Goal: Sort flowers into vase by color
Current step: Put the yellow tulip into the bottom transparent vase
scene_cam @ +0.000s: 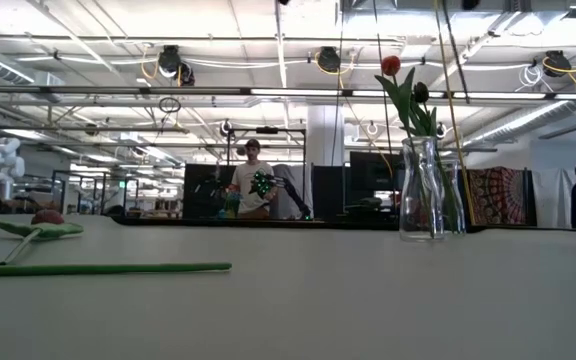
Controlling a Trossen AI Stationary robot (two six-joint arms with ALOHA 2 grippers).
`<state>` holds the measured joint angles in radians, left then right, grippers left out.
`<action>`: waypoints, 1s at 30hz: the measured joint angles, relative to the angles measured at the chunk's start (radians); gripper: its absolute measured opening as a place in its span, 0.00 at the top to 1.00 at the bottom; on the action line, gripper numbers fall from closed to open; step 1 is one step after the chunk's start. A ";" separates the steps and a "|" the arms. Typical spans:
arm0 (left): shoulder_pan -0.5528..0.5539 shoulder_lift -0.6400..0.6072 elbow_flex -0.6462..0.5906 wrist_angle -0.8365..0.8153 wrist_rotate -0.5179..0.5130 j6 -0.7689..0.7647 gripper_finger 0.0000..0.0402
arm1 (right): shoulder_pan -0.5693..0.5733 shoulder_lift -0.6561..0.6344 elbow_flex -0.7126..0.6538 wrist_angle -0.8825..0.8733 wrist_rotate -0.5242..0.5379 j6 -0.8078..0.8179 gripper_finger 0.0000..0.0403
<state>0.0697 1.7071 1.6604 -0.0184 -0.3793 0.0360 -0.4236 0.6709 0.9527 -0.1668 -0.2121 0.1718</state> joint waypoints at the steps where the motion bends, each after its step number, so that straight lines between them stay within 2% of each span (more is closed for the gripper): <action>1: 0.002 -0.012 0.000 -0.034 -0.020 -0.001 0.74 | 0.000 -0.018 0.000 -0.032 0.031 -0.021 1.00; 7: 0.023 -0.038 -0.001 -0.116 -0.049 -0.001 0.75 | 0.000 -0.122 -0.005 -0.098 0.154 -0.112 1.00; 14: 0.057 -0.040 -0.001 -0.123 -0.049 -0.004 0.75 | 0.000 -0.174 -0.105 -0.028 0.153 -0.046 1.00; 20: 0.055 -0.040 -0.001 -0.123 -0.047 -0.004 0.75 | 0.000 -0.151 -0.204 0.226 0.128 -0.017 1.00; 30: 0.055 -0.040 -0.001 -0.124 -0.047 -0.030 0.75 | 0.000 -0.054 -0.221 0.287 0.099 -0.029 1.00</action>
<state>0.1242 1.6669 1.6596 -0.1426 -0.4263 0.0059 -0.4232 0.6170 0.7319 0.1203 -0.1127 0.1433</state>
